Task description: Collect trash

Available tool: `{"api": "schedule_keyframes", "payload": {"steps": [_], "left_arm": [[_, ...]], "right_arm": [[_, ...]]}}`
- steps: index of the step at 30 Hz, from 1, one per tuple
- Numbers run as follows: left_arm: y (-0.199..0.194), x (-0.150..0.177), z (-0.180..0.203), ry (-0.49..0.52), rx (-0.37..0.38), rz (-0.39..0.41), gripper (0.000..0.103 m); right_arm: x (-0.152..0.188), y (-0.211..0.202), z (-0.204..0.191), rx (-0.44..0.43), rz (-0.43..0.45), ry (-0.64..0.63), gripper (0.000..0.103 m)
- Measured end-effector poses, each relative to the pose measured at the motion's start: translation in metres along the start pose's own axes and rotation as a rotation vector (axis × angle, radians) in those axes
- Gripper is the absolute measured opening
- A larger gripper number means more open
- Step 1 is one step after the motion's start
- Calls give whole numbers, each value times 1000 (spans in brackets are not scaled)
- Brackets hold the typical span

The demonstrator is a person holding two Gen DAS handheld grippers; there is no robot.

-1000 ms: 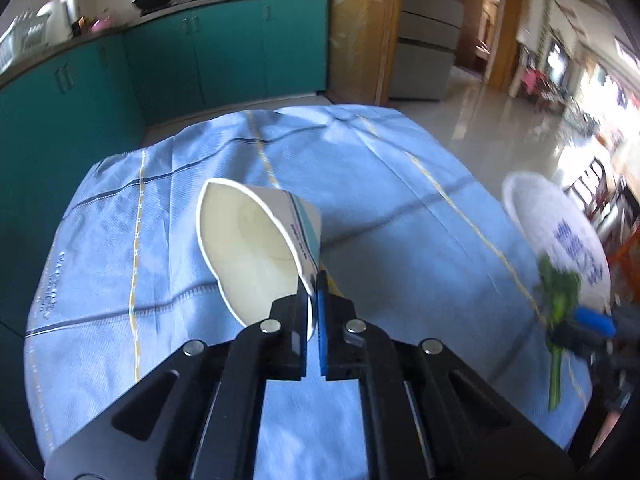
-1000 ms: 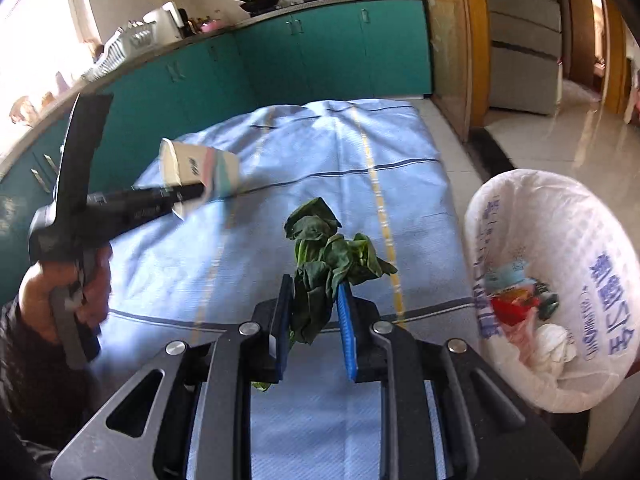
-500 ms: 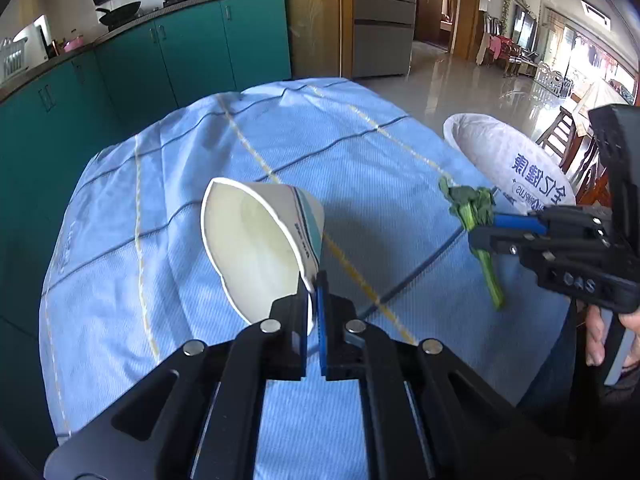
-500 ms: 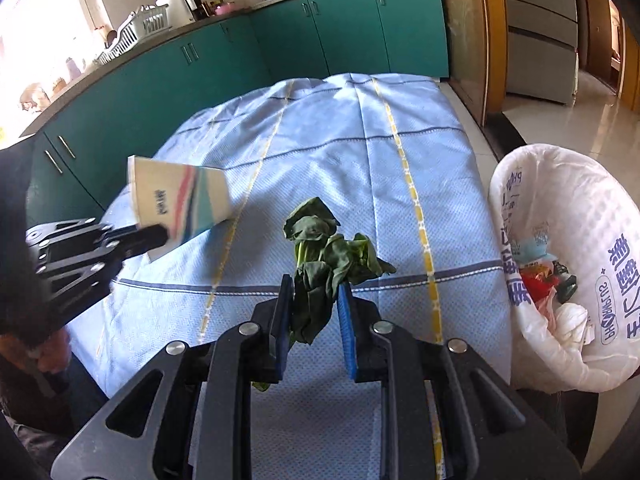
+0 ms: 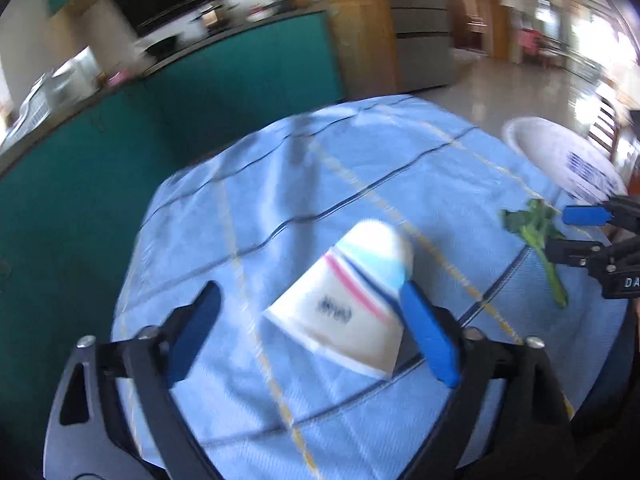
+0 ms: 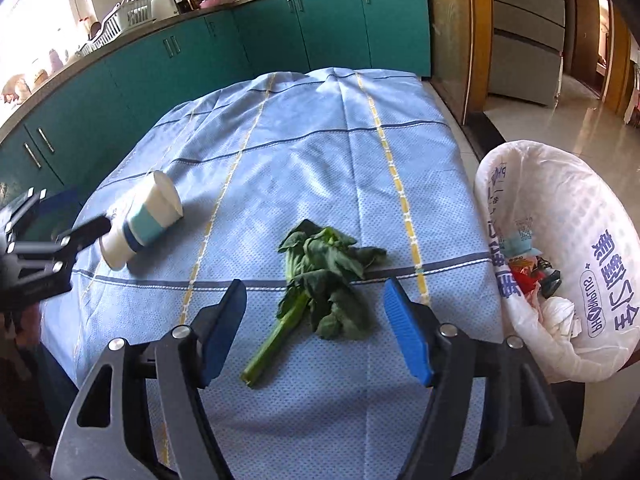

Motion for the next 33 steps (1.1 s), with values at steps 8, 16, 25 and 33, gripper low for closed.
{"api": "schedule_keyframes", "payload": {"steps": [8, 16, 25, 33], "left_arm": [[43, -3, 27, 176, 77, -84, 95], [51, 7, 26, 106, 151, -104, 82], [42, 9, 36, 88, 174, -104, 58], [32, 0, 36, 14, 217, -68, 88]], "right_arm": [[3, -1, 4, 18, -6, 7, 73], [1, 8, 0, 26, -10, 19, 88], [-1, 20, 0, 54, -24, 24, 88], [-3, 33, -6, 119, -17, -22, 89]]}}
Point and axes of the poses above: each gripper's, at about its wrist camera, not at the fingertips, and y roughly the way its jaws point, z to its right, x to its underside, the point moved 5 cm from there along y, roughly the way its jaws point, and after that the axes turned 12 degrees about y, right-handed, at the moved point
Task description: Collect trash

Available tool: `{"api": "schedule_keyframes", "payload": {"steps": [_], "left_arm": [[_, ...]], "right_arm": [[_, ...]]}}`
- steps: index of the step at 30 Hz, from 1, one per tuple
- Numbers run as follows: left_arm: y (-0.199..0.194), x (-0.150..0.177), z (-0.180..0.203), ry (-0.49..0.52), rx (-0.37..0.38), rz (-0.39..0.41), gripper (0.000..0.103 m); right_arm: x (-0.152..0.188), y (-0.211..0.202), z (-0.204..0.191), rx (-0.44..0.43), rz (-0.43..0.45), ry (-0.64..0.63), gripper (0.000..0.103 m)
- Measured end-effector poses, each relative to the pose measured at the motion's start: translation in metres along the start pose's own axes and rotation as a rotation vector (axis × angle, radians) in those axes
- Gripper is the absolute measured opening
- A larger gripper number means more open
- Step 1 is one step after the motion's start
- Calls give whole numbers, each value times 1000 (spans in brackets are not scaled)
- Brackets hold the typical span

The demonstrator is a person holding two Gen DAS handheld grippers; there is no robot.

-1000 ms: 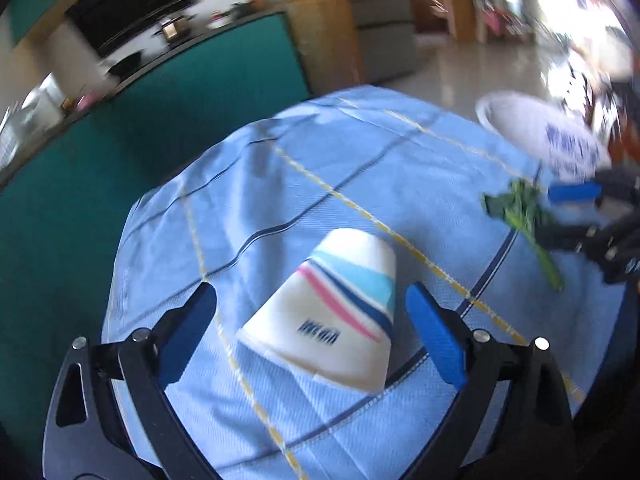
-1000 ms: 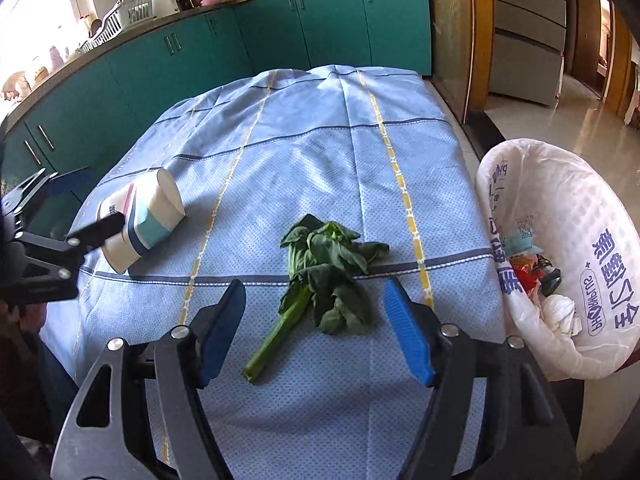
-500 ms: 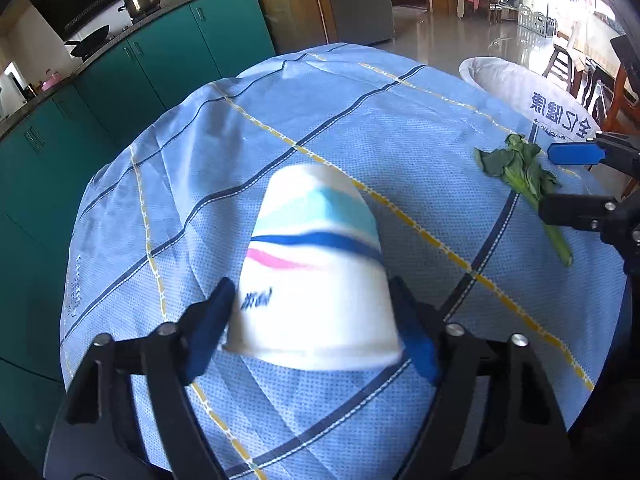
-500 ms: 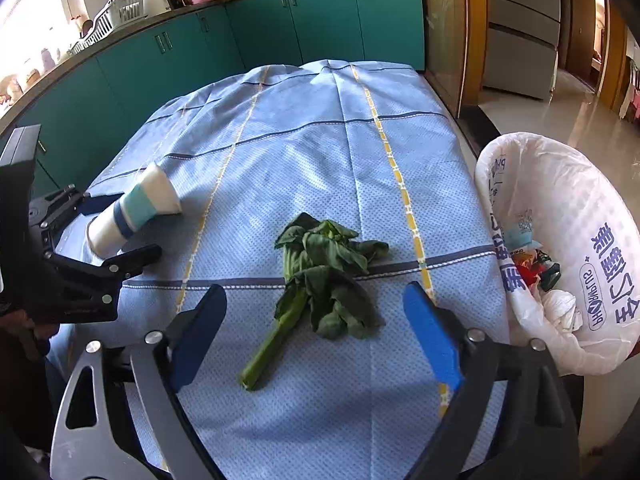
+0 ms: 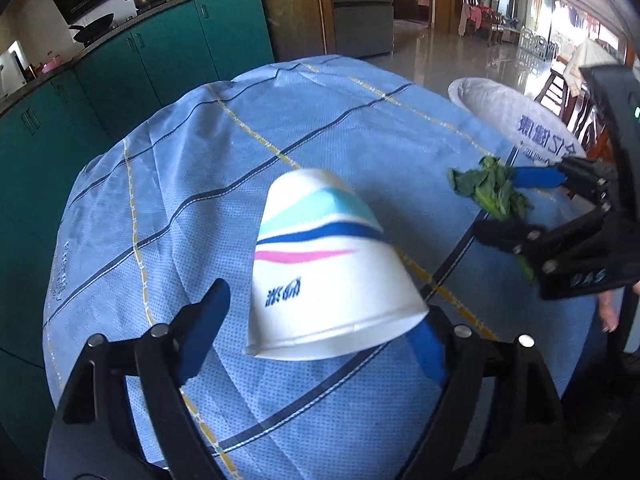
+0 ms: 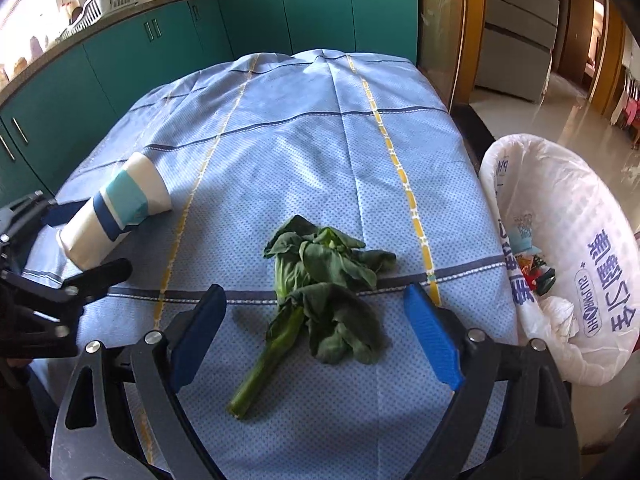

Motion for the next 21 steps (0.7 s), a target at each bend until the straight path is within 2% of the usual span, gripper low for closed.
{"api": "schedule_keyframes", "payload": {"steps": [7, 8, 10, 14, 17, 19, 21], "left_arm": [[1, -12, -6, -98, 79, -2, 89], [4, -12, -6, -104, 76, -16, 88], [7, -12, -5, -99, 61, -30, 78], [8, -13, -2, -91, 46, -36, 78], [5, -13, 0, -87, 32, -32, 77], [4, -13, 1, -85, 28, -31, 77], [2, -14, 2, -83, 16, -29, 77]], "right_arm": [[1, 4, -4, 26, 17, -28, 91], [1, 4, -4, 26, 18, -29, 91], [1, 3, -4, 25, 20, -30, 91], [2, 2, -3, 19, 31, -35, 90], [2, -4, -4, 11, 52, -36, 71], [1, -6, -4, -8, 46, -32, 47], [0, -8, -4, -26, 41, -27, 35]]}}
Point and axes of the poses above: each gripper's, at about its wrist camera, not at the fingertips, and y roughly the way its jaws point, z to its right, x to its underside, the point moved 5 cm from there along y, roughly the way its jaws point, and after that the axes turned 12 degrees about y, right-handed, at the moved point
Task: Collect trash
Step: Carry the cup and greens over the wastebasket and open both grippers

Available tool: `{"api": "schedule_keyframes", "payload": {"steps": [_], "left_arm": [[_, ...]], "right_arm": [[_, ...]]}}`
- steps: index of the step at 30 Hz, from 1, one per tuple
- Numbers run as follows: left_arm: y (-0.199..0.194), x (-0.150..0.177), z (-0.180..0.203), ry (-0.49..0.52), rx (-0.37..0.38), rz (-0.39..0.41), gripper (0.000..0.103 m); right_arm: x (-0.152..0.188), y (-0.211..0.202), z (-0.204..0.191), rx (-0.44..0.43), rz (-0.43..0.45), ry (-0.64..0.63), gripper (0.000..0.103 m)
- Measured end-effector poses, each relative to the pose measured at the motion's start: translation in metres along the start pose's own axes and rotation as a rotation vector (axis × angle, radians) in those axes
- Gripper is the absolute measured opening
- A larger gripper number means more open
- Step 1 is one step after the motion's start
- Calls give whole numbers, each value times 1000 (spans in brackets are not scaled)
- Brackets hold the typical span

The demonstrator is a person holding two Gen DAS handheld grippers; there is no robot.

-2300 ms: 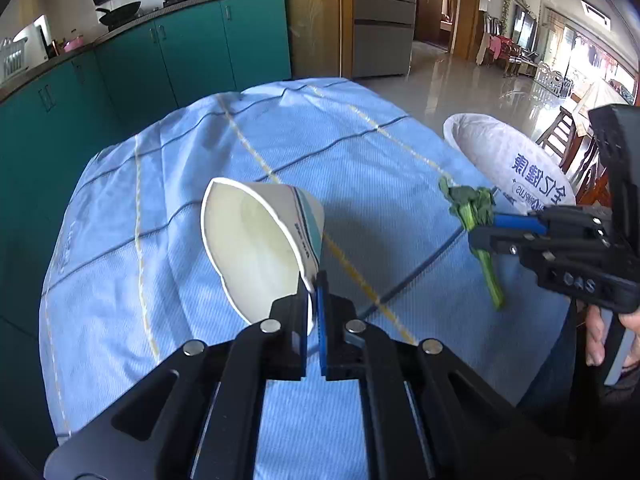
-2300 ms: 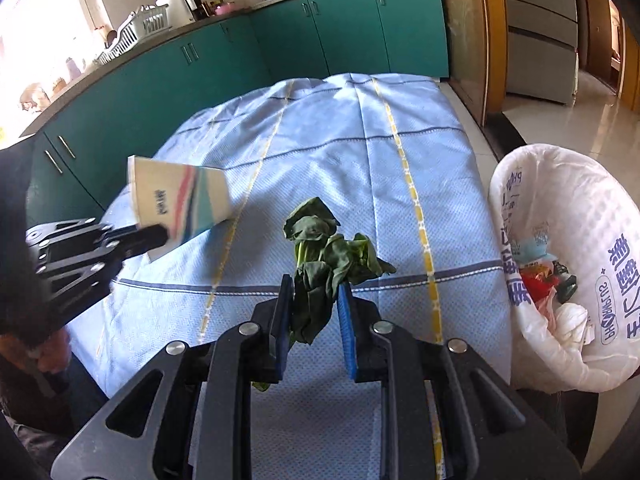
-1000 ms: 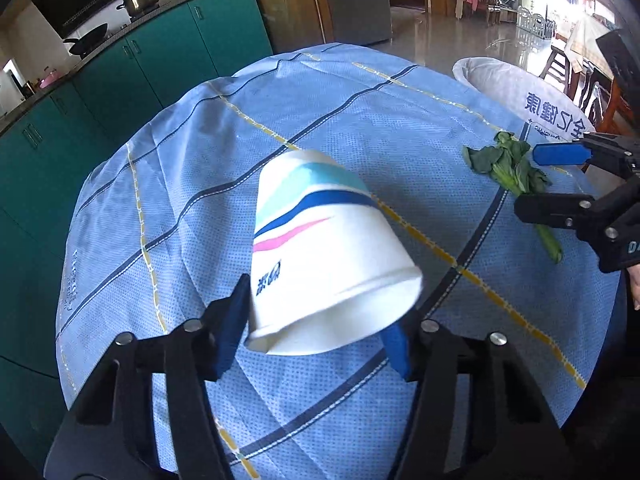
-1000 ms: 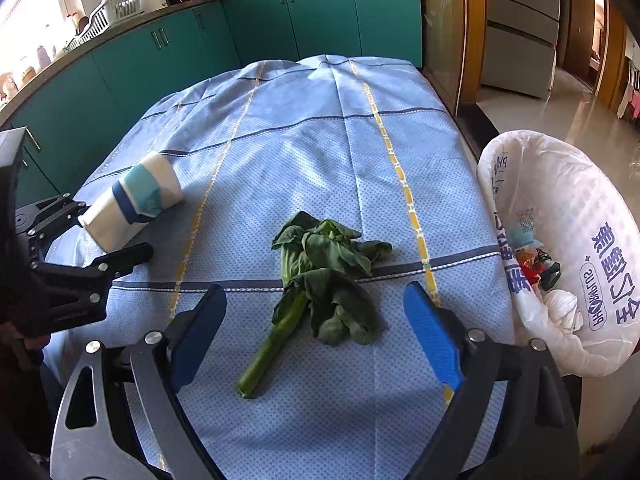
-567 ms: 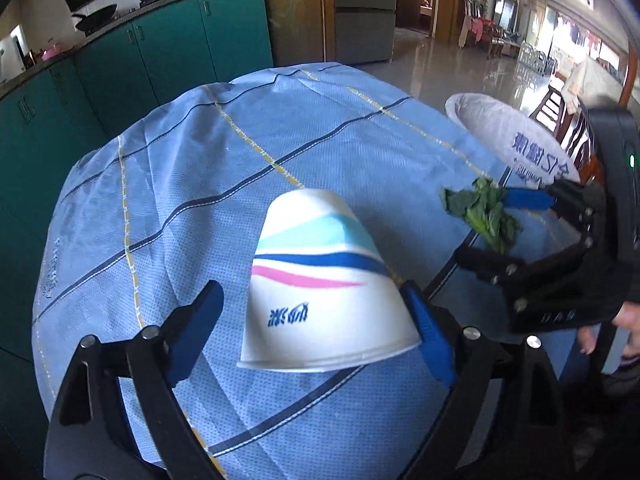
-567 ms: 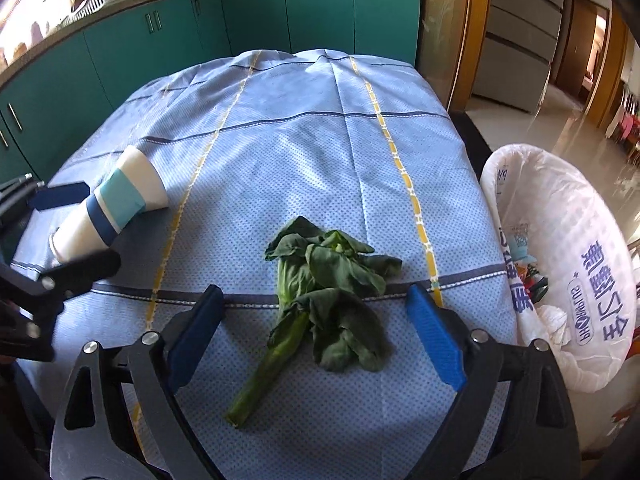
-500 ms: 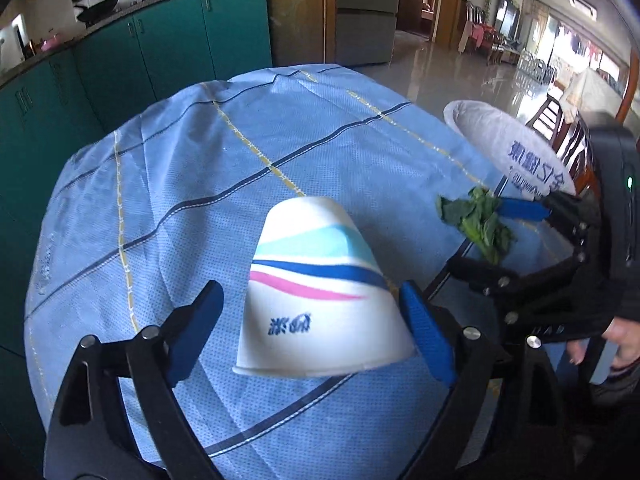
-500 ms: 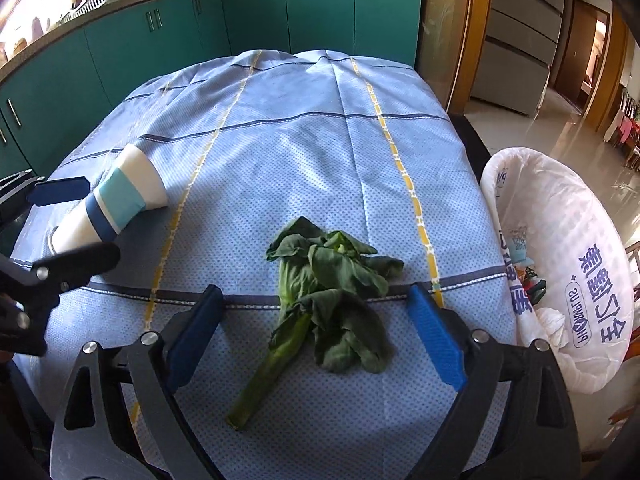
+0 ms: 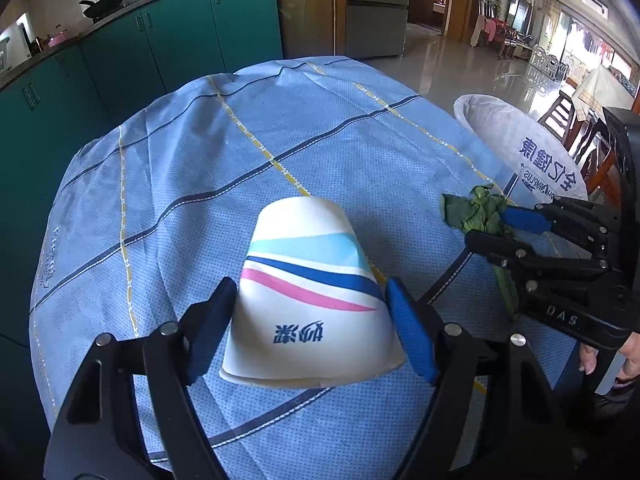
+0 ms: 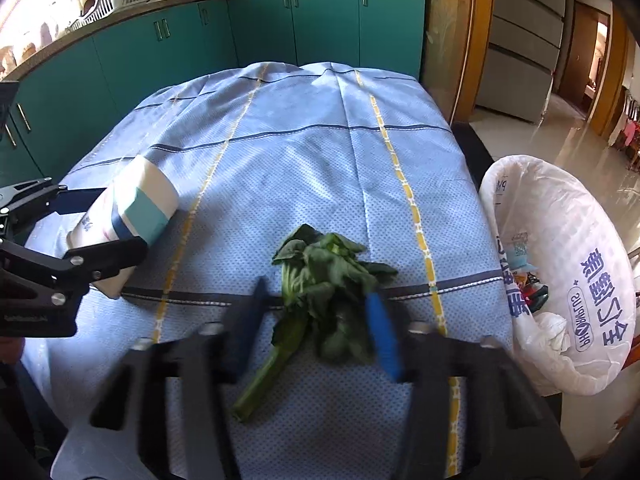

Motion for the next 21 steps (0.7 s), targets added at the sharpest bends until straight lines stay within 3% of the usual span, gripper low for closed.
{"api": "schedule_keyframes", "payload": {"steps": [4, 16, 21], "left_arm": [[-11, -5, 2, 2, -24, 31, 76], [-73, -50, 26, 39, -153, 226, 76], [-93, -77, 53, 85, -129, 310, 76]], "right_arm": [[-3, -13, 2, -30, 31, 27, 28], [-27, -85, 35, -16, 214, 82, 27], [-39, -110, 69, 22, 290, 138, 27]]}}
Point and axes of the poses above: each gripper's, at about its wrist camera, not at the fingertips, and y roughly the way its jaws point, z to its right, x to its underside, the point moved 5 cm from there along y, roughly the way its jaws point, and after that the axes turned 12 degrees about y, right-handed, at the moved point
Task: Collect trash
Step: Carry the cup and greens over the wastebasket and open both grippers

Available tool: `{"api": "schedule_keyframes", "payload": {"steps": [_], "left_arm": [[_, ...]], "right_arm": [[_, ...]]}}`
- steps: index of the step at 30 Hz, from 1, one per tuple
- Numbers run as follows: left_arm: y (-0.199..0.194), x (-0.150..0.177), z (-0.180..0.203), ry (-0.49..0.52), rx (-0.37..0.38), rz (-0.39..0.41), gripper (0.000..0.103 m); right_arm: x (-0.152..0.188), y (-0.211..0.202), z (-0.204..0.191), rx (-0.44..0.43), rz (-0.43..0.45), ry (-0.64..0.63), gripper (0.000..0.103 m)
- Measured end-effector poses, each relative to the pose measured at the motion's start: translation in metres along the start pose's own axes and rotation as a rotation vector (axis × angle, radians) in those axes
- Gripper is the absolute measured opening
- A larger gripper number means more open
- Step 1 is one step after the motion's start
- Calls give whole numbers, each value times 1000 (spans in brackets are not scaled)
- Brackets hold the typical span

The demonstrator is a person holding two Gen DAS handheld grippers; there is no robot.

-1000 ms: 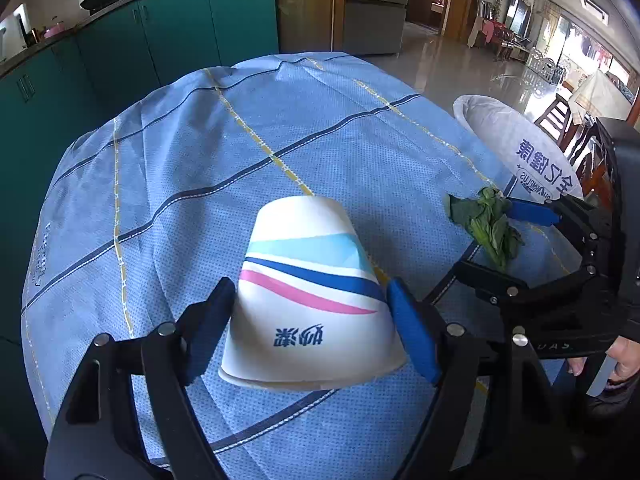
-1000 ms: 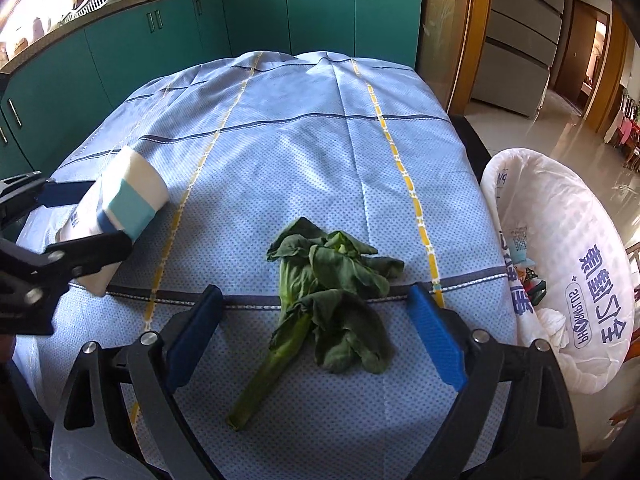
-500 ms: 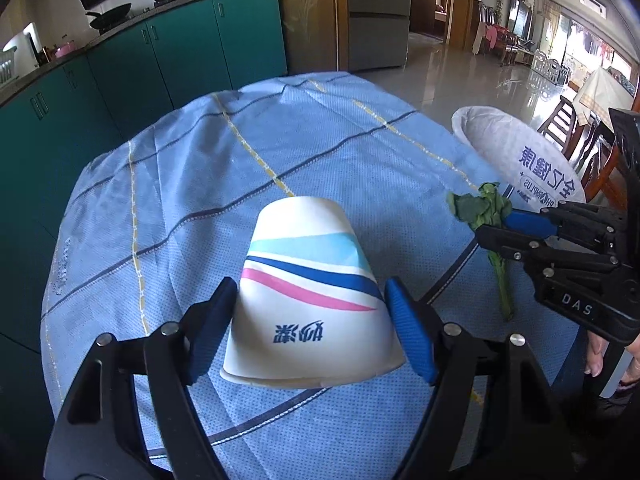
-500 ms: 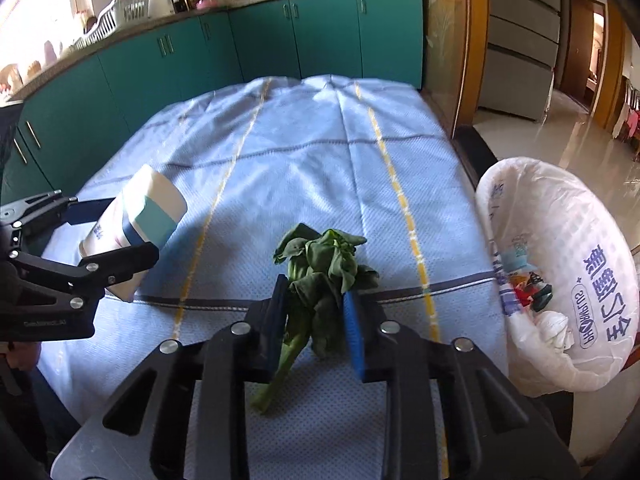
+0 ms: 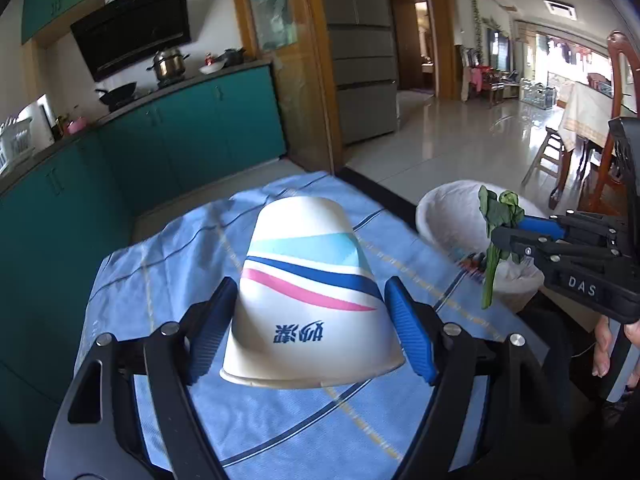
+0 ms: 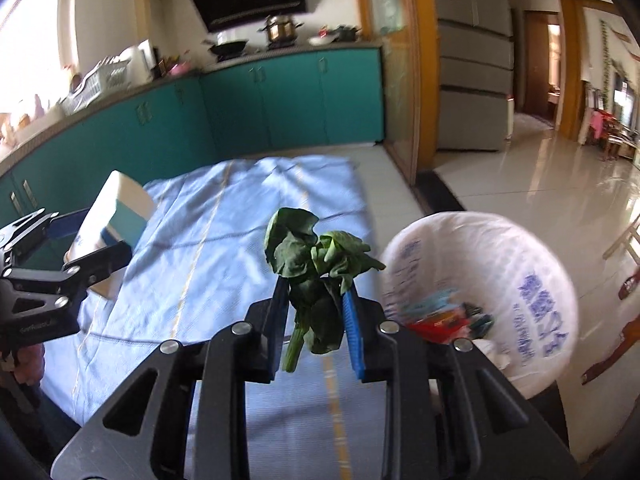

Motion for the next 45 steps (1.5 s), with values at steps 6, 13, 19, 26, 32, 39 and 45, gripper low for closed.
{"api": "schedule_keyframes", "payload": {"steps": [6, 13, 19, 26, 32, 39, 45], "left_arm": [[4, -41, 35, 22, 39, 75, 76], [29, -94, 100, 54, 168, 138, 76], [88, -126, 176, 125, 265, 95, 76], [162, -132, 234, 177, 305, 27, 76], [202, -122, 254, 175, 344, -39, 82], [201, -110, 227, 133, 303, -63, 87], [164, -104, 204, 122, 225, -28, 92]], "right_arm": [[-22, -25, 51, 78, 79, 58, 27], [-32, -59, 111, 160, 143, 132, 27], [-15, -74, 152, 223, 146, 201, 27], [4, -79, 191, 271, 130, 273, 27], [8, -68, 201, 260, 110, 288, 27], [5, -57, 216, 248, 87, 315, 27], [5, -52, 218, 263, 56, 327, 60]]}}
Point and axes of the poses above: each gripper's, at about its wrist camera, not at the fingertips, and y roughly the way its jaws point, z to its right, x to its underside, the point moved 5 cm from there along y, roughly the way its jaws point, and after that the axes turned 12 degrees about y, right-handed, at the moved point
